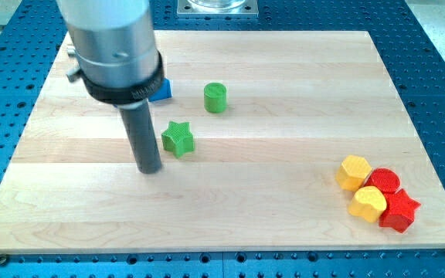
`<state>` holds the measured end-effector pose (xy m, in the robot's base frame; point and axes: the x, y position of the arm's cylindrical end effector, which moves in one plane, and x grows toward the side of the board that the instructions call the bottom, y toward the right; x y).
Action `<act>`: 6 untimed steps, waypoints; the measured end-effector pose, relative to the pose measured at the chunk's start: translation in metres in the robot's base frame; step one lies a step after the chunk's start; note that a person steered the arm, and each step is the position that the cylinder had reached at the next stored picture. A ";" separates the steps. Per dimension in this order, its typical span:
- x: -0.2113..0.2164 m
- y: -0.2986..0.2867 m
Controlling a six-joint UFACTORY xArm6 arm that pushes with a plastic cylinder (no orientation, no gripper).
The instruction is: Place the green star at the center left of the board
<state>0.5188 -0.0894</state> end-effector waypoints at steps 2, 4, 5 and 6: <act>-0.018 0.068; -0.078 -0.016; -0.070 -0.013; -0.079 -0.101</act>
